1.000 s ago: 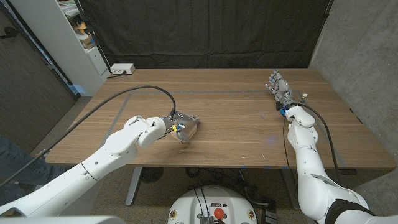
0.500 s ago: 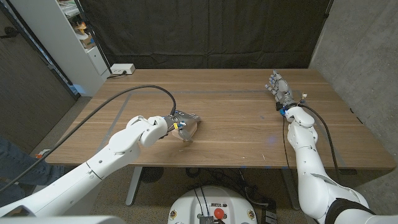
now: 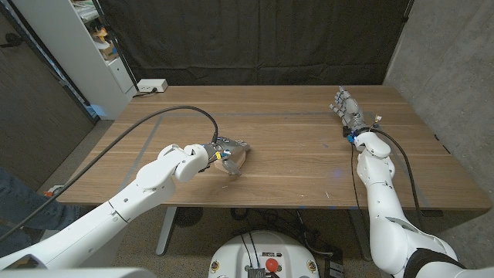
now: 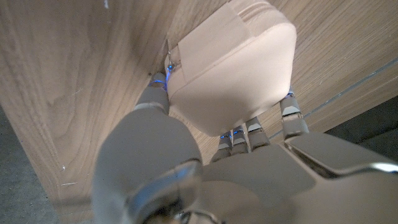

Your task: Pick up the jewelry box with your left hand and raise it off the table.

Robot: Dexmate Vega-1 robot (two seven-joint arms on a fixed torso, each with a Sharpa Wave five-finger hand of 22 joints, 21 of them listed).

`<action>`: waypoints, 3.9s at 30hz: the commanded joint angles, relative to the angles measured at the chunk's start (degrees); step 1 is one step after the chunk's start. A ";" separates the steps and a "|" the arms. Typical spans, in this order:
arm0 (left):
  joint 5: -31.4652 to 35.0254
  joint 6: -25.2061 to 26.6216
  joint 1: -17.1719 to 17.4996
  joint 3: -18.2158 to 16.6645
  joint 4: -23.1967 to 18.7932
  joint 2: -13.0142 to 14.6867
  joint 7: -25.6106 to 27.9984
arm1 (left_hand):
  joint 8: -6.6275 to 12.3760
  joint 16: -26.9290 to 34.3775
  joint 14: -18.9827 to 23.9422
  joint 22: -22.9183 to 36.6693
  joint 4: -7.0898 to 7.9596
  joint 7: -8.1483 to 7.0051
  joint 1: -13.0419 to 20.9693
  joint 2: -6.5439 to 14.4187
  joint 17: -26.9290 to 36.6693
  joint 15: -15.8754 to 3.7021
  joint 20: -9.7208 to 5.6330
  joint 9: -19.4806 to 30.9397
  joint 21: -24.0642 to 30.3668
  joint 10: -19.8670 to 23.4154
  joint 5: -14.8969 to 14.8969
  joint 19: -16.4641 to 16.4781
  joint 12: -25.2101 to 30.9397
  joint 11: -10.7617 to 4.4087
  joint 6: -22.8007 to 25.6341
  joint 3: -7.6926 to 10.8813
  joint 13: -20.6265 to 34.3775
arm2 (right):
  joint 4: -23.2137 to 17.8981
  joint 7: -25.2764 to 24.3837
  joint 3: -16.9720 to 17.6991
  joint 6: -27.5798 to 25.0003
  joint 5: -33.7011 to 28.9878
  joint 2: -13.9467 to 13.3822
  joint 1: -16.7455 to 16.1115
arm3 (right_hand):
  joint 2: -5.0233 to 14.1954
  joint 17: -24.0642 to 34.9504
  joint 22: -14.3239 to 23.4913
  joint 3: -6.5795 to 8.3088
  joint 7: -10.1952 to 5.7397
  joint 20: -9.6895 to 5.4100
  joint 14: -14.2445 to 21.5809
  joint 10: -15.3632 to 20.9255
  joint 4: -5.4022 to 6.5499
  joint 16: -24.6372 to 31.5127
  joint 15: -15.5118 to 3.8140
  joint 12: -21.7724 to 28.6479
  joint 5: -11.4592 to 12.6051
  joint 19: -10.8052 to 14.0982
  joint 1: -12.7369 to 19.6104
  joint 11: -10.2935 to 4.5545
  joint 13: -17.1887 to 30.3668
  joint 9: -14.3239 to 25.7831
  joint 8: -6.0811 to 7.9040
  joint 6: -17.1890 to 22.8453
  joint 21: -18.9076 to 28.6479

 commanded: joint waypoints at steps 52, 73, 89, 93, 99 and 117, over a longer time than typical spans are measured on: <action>-0.50 2.98 2.45 -5.18 -5.10 3.42 5.83 | 0.40 1.34 2.31 -0.26 0.24 0.31 6.67 4.88 2.09 -0.59 -5.65 0.23 1.02 2.22 -1.97 7.10 0.89 0.12 2.19 1.59 0.30 | -5.86 -1.88 -1.16 -0.73 -0.57 2.15 -1.41 | -0.49 0.09 0.26 -0.19 -0.05 0.43 -0.12 -0.51 0.08 0.02 0.47 0.41 0.25 0.16 -0.05 0.03 0.25 0.16 0.36 0.09 0.43; 2.33 2.80 1.91 -6.05 -7.69 3.06 5.35 | 0.24 1.40 2.58 -0.34 0.49 0.29 6.46 4.74 2.65 -0.77 -5.62 0.24 1.23 2.72 -2.35 7.31 1.04 -0.24 2.42 1.76 0.37 | -7.32 -1.55 -0.39 -1.36 -0.46 1.91 -1.60 | -0.52 0.08 0.26 -0.23 -0.06 0.39 -0.02 -0.33 0.08 0.05 0.51 0.49 0.25 0.18 -0.04 0.20 0.25 0.16 0.38 0.14 0.44; 3.43 3.05 2.14 -7.79 -9.62 2.75 5.55 | 0.20 1.61 3.38 -0.40 0.44 0.23 6.73 4.86 3.02 -0.94 -5.68 0.26 1.48 3.22 -2.49 7.66 1.20 -0.68 2.77 2.14 0.42 | -8.28 -1.81 -0.20 -1.46 -0.99 1.86 -1.58 | -0.50 0.08 0.26 -0.24 0.03 0.31 0.04 -0.38 0.09 0.08 0.51 0.47 0.25 0.28 -0.03 0.24 0.24 0.16 0.41 0.21 0.48; 3.84 3.16 2.25 -8.24 -10.20 2.80 5.55 | 0.22 1.60 3.42 -0.40 0.43 0.23 6.80 4.88 3.08 -0.97 -5.70 0.26 1.57 3.31 -2.52 7.82 1.23 -0.82 2.90 2.22 0.43 | -8.31 -1.81 -0.25 -1.55 -1.08 1.84 -1.44 | -0.49 0.08 0.26 -0.24 0.02 0.29 0.05 -0.38 0.08 0.08 0.50 0.47 0.25 0.32 -0.01 0.24 0.24 0.16 0.41 0.22 0.49; 4.31 3.26 2.55 -8.96 -11.10 2.91 5.60 | 0.21 1.62 3.60 -0.42 0.38 0.25 6.90 4.85 3.17 -1.09 -5.71 0.26 1.70 3.41 -2.57 8.03 1.26 -0.84 3.01 2.32 0.45 | -8.49 -1.81 -0.37 -1.61 -1.16 1.90 -1.29 | -0.50 0.07 0.26 -0.25 0.04 0.26 0.11 -0.38 0.07 0.10 0.54 0.47 0.25 0.32 -0.01 0.24 0.24 0.16 0.41 0.23 0.49; 4.42 3.18 3.28 -12.19 -14.19 3.60 5.24 | 0.23 1.67 4.21 -0.48 0.34 0.28 7.14 4.82 3.49 -1.28 -5.69 0.28 1.99 3.99 -2.70 8.42 1.45 -1.06 3.51 2.67 0.49 | -9.48 -2.12 -0.65 -1.95 -1.43 2.23 -1.39 | -0.53 0.08 0.26 -0.29 0.05 0.28 0.11 -0.38 0.08 0.09 0.51 0.46 0.26 0.34 -0.01 0.24 0.24 0.16 0.42 0.26 0.49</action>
